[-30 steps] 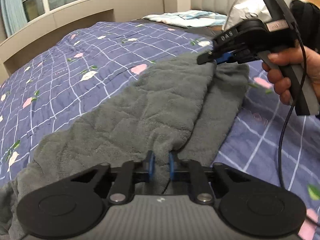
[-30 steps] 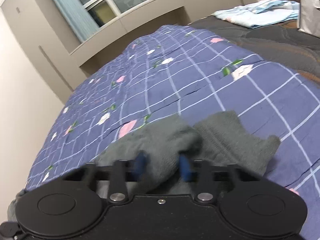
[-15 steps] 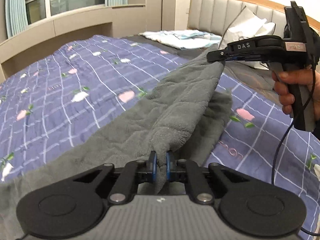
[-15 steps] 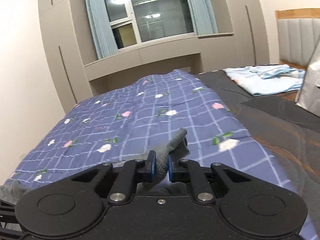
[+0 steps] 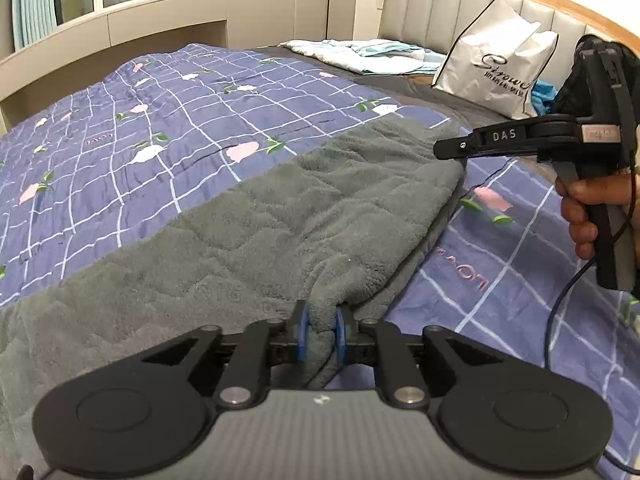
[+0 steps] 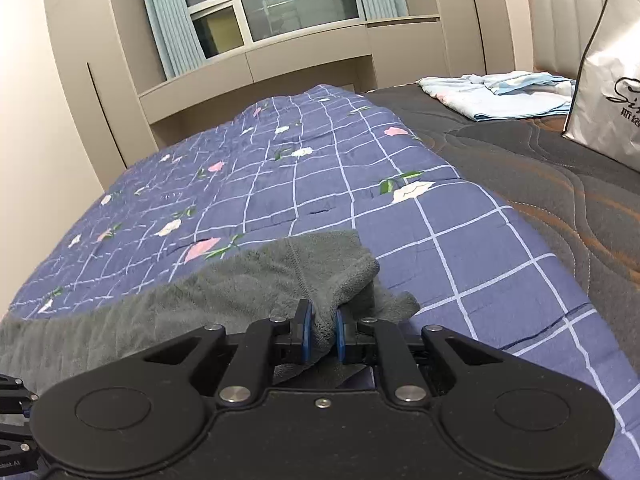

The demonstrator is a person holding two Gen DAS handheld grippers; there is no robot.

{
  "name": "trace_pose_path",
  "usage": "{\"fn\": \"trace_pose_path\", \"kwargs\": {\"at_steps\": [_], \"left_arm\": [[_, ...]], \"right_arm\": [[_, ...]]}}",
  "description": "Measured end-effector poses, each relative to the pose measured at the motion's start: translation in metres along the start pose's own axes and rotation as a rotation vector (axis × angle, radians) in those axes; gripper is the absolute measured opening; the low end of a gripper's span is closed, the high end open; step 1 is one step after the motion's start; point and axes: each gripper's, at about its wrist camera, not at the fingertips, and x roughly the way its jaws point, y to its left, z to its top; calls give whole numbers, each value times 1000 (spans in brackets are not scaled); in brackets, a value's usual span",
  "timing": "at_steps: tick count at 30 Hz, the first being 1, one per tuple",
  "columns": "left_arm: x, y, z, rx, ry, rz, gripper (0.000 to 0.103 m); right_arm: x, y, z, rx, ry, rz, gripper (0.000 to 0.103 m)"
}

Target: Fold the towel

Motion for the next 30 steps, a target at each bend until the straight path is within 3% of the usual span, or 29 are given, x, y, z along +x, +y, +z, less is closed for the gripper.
{"fn": "trace_pose_path", "kwargs": {"at_steps": [2, 3, 5, 7, 11, 12, 15, 17, 19, 23, 30], "left_arm": [[-4, 2, 2, -8, -5, -22, 36], [-6, 3, 3, -17, -7, -34, 42], [-13, 5, 4, -45, -20, -33, 78], [-20, 6, 5, -72, -53, -5, 88], [-31, 13, 6, -130, -70, 45, 100], [-33, 15, 5, -150, -67, 75, 100], [-42, 23, 2, -227, -44, 152, 100], [-57, 31, -2, -293, -81, 150, 100], [-74, 39, -3, -332, -121, 130, 101], [-100, 53, -6, -356, -146, 169, 102], [-138, 98, -32, -359, -146, 339, 102]], "right_arm": [[-3, 1, 2, -1, -1, -5, 19], [-4, 3, 4, -7, -3, -13, 28], [-10, 7, 5, -23, -17, -26, 44], [-15, 12, 4, -51, -38, -31, 68], [-19, 34, -2, -169, -93, -75, 90], [-17, 39, -5, -204, -90, -87, 95], [1, 53, -20, -314, -3, -179, 96], [10, 53, -27, -325, 46, -201, 96], [2, 51, -27, -291, 27, -180, 100], [-19, 66, -24, -309, -26, -118, 102], [-36, 108, -33, -329, -22, -4, 103]]}}
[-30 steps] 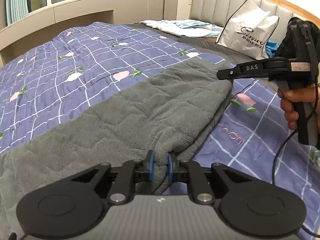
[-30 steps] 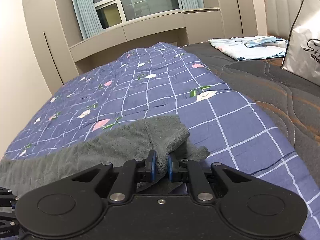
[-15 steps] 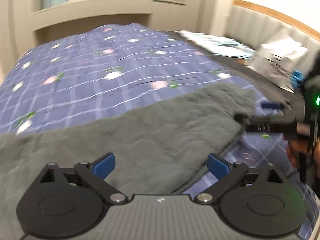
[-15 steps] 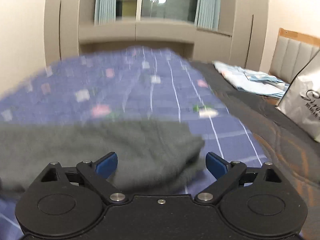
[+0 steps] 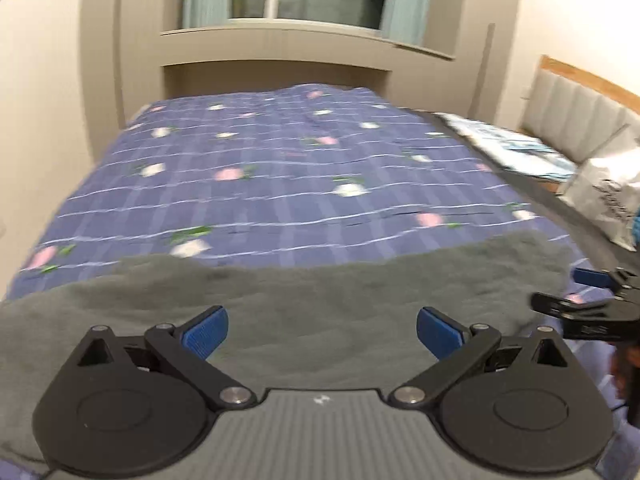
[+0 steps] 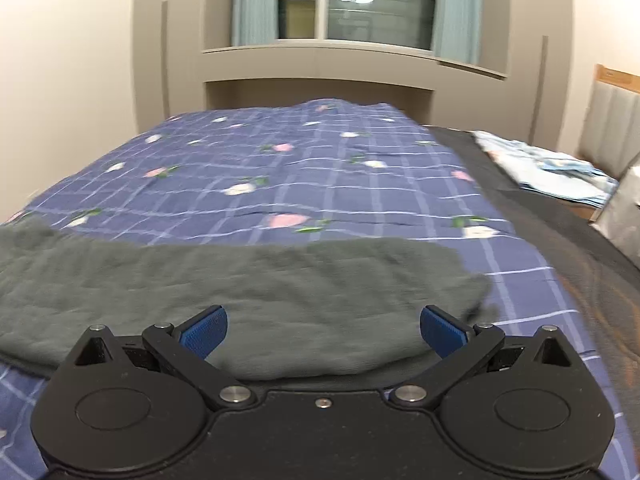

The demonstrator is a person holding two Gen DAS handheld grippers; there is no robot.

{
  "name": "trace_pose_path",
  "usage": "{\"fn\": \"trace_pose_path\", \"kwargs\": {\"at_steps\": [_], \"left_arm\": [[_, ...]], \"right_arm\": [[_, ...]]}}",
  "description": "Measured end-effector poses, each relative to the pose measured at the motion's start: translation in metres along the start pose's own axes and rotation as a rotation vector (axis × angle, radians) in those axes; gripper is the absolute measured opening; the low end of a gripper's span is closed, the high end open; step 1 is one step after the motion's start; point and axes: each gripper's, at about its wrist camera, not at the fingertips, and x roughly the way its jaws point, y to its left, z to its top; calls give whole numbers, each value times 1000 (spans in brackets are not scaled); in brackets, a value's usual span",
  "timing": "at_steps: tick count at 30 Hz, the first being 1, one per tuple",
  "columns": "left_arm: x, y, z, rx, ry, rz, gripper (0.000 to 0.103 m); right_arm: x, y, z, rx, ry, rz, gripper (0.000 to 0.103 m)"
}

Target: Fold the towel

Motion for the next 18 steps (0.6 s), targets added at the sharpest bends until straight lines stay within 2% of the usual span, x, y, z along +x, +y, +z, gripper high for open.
{"fn": "trace_pose_path", "kwargs": {"at_steps": [6, 11, 14, 18], "left_arm": [[-17, 77, -33, -43, 41, 174, 102], [-53, 148, -70, -113, 79, 284, 102], [-66, 182, -85, -133, 113, 322, 102], [-79, 223, -88, -214, 88, 337, 102]], "right_arm": [[4, 53, -2, -47, 24, 120, 103], [14, 101, 14, -87, 29, 305, 103], [23, 136, 25, -110, 21, 428, 103], [47, 198, 44, -166, 59, 586, 102]]}}
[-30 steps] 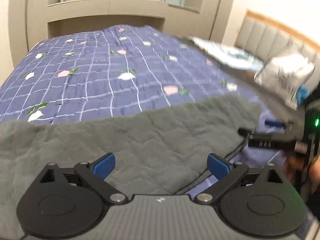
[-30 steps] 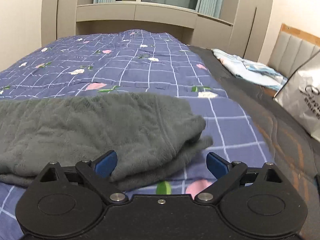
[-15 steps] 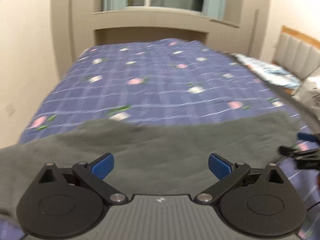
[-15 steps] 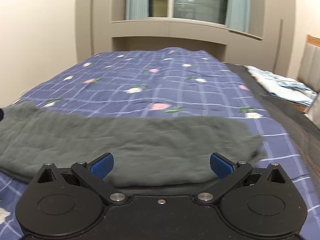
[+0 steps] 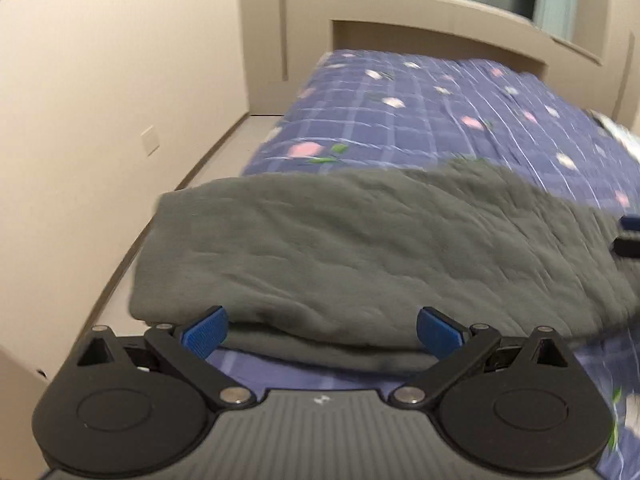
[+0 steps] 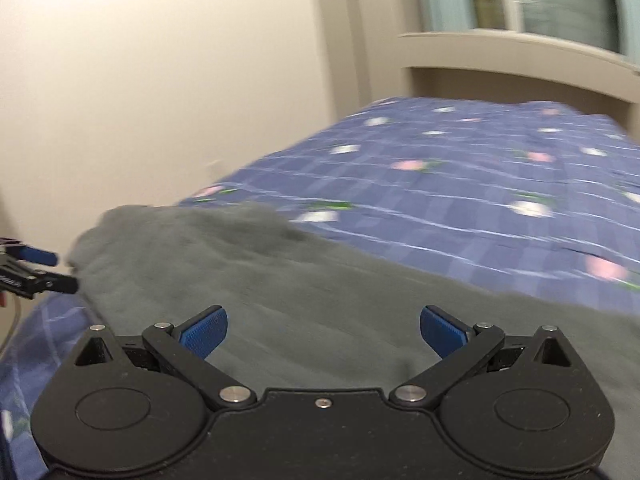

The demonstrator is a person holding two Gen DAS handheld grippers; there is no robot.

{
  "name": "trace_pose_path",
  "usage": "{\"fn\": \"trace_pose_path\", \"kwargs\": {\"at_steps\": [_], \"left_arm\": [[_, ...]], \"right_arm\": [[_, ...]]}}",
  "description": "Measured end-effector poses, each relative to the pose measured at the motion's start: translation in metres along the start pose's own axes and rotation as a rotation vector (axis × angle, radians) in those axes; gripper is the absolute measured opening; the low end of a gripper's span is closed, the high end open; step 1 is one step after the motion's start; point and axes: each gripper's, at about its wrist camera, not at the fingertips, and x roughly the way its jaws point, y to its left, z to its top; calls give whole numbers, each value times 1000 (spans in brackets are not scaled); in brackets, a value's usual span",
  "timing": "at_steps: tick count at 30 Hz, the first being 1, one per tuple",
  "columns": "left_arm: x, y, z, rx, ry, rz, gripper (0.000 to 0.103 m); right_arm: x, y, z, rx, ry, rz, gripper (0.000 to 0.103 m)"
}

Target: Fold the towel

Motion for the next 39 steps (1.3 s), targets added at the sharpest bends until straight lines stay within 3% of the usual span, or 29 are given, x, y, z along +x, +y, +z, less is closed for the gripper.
{"fn": "trace_pose_path", "kwargs": {"at_steps": [6, 8, 11, 15, 19, 21, 23, 25, 26, 29, 30, 31, 32, 33, 35, 39], "left_arm": [[23, 20, 34, -53, -44, -21, 102], [40, 18, 43, -59, -41, -38, 102], [63, 6, 50, -74, -14, -61, 102], [71, -20, 38, 2, -6, -155, 102], [77, -36, 21, 77, 24, -180, 102], [76, -41, 11, 125, 24, -165, 102], [73, -44, 1, 146, 15, -155, 102], [68, -45, -4, 150, 15, -155, 102], [67, -44, -5, 147, 16, -160, 102], [63, -42, -6, 141, 19, -168, 102], [62, -42, -6, 142, 20, -168, 102], [62, -42, -6, 141, 21, -169, 102], [62, -42, -6, 142, 23, -171, 102], [62, -41, -6, 143, 24, -175, 102], [63, -40, -6, 143, 20, -177, 102], [62, -42, -7, 145, 14, -166, 102]], "right_arm": [[81, 39, 59, -64, 20, 119, 102], [107, 40, 82, -61, 27, 154, 96], [151, 37, 109, -13, 132, 211, 89], [187, 41, 122, -31, 246, 230, 47], [172, 49, 120, -71, 267, 243, 29], [162, 50, 114, -64, 302, 300, 29], [160, 50, 110, -65, 339, 325, 36], [167, 50, 108, -63, 378, 343, 51], [173, 50, 108, -53, 393, 348, 53], [191, 39, 115, 56, 381, 359, 58], [195, 33, 119, 117, 364, 366, 49], [199, 27, 122, 177, 343, 353, 25], [198, 23, 125, 209, 320, 325, 10], [195, 20, 129, 229, 283, 292, 6], [187, 20, 135, 230, 232, 288, 5], [185, 40, 137, 62, 197, 193, 4]]}}
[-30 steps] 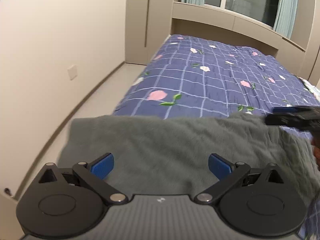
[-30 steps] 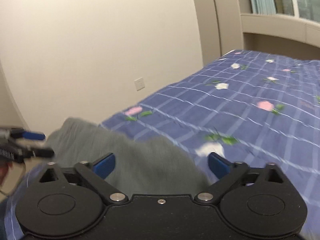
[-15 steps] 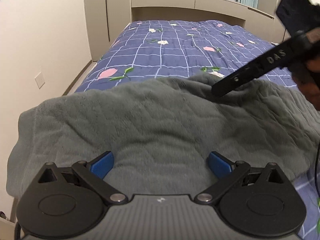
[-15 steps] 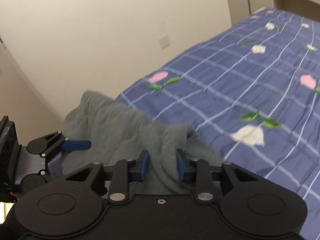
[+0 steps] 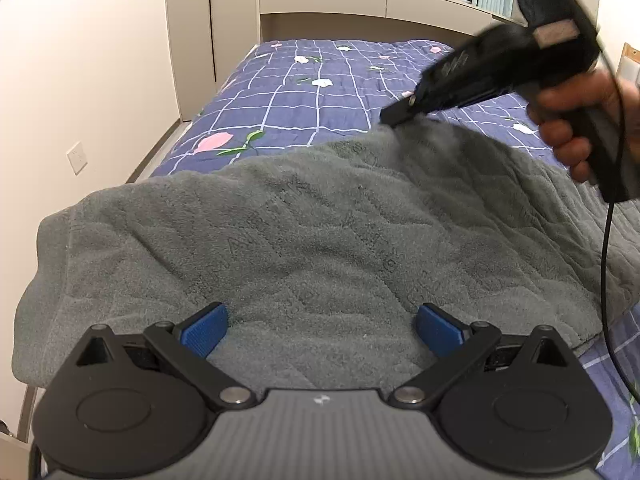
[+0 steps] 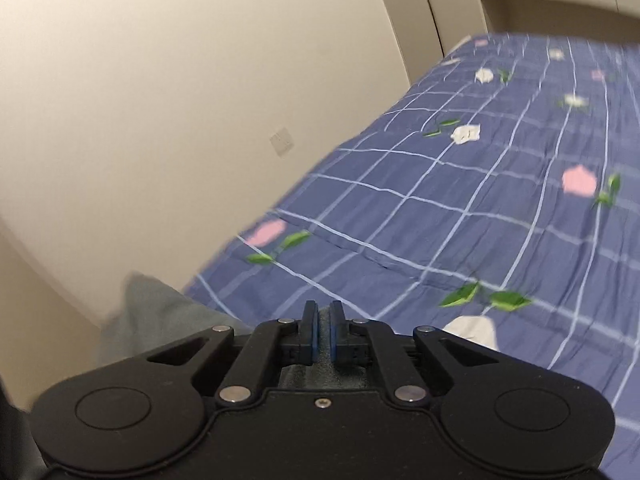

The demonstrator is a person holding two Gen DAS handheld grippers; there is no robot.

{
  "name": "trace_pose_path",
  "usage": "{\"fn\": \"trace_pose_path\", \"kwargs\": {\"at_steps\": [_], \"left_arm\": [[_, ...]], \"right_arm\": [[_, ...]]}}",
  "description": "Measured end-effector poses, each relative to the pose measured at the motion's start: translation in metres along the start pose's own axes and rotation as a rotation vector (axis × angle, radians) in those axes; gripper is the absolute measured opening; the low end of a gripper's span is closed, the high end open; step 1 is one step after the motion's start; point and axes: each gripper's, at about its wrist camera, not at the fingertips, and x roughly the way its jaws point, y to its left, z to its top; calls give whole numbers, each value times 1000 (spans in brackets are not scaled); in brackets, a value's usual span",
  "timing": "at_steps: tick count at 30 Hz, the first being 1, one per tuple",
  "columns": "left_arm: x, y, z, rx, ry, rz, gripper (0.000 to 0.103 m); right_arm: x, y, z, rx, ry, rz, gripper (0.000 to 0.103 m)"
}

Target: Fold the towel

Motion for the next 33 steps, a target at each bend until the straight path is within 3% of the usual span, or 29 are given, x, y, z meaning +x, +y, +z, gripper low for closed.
{"fn": "trace_pose_path", "kwargs": {"at_steps": [6, 8, 10, 12, 14, 16, 19, 21, 23, 25, 30, 33], "left_arm": [[0, 6, 9, -17, 18, -17, 102], [-9, 13, 14, -71, -10, -21, 102], [-19, 18, 16, -112, -61, -8, 102], [-17, 22, 17, -134, -55, -11, 102], [-8, 23, 16, -137, -6, -5, 102], [-4, 17, 13, -95, -8, 26, 102], [-4, 10, 10, -52, -20, 65, 102], [-6, 7, 11, -60, -17, 70, 102], [-9, 9, 14, -85, -18, 61, 102], [-13, 10, 15, -118, -19, 59, 102], [-17, 6, 19, -186, -11, 94, 102], [-23, -10, 22, -192, -29, 101, 102]], "right_arm": [[27, 14, -18, -206, -16, -177, 7], [16, 19, -21, -277, -61, -226, 24], [2, 24, -23, -314, -122, -214, 38], [-12, 31, -29, -355, -148, -189, 46], [-9, 35, -43, -409, -122, -202, 46], [3, 35, -56, -440, -77, -241, 49], [15, 21, -65, -385, -78, -285, 66], [6, 16, -63, -332, -104, -286, 72], [-12, 18, -64, -329, -140, -290, 84], [-31, 23, -73, -341, -172, -315, 103], [-62, 18, -114, -328, -116, -500, 102], [-102, 10, -146, -274, -182, -583, 102]]}}
